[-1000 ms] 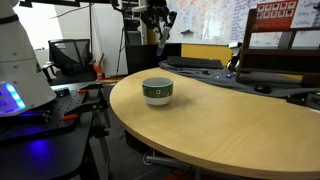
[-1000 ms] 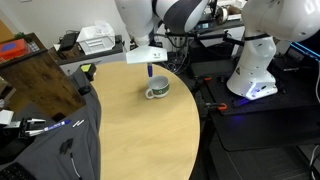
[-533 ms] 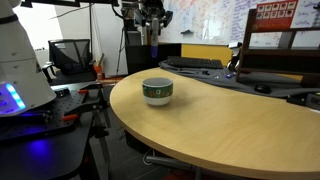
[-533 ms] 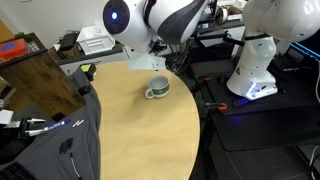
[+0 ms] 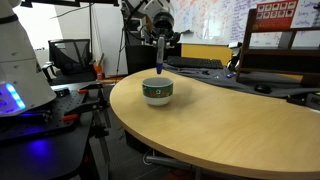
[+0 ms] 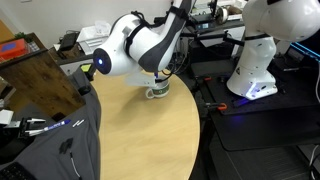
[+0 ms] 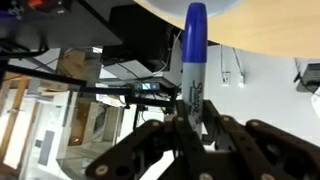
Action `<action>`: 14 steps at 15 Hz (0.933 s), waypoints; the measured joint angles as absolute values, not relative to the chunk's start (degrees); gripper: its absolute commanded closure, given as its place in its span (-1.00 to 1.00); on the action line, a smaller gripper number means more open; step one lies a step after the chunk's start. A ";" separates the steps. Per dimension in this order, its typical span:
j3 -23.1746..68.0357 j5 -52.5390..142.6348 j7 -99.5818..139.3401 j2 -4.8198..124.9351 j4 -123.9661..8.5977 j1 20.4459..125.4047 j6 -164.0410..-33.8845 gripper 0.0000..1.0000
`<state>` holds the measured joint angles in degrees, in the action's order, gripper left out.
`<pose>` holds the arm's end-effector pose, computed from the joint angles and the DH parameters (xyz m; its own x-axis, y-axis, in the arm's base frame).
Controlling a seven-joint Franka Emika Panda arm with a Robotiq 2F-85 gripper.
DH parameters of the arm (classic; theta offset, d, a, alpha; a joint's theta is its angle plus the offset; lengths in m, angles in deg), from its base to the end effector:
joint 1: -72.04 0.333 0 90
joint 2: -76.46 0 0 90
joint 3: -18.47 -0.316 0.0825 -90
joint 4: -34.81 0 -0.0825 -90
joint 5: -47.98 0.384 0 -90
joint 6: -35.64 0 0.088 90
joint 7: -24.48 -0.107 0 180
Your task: Pick the pen on the table and put it in the mug
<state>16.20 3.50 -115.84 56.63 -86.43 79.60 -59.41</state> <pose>0.5008 0.0166 0.2348 -0.0825 -0.5359 0.8402 -0.9238 0.3575 0.1374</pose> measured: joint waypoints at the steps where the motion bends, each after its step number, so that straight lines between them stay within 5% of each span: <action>1: 16.21 3.69 -115.84 54.56 -84.95 79.74 -58.72 0.88; 8: 17.40 5.09 -115.85 42.32 -74.91 81.08 -54.78 0.88; 9: 17.71 5.42 -115.85 40.97 -73.63 81.27 -54.69 0.74; 10: 17.99 5.81 -115.85 39.86 -72.51 81.49 -54.56 0.03; 14: 18.61 7.87 -115.85 37.27 -69.34 82.22 -52.94 -0.43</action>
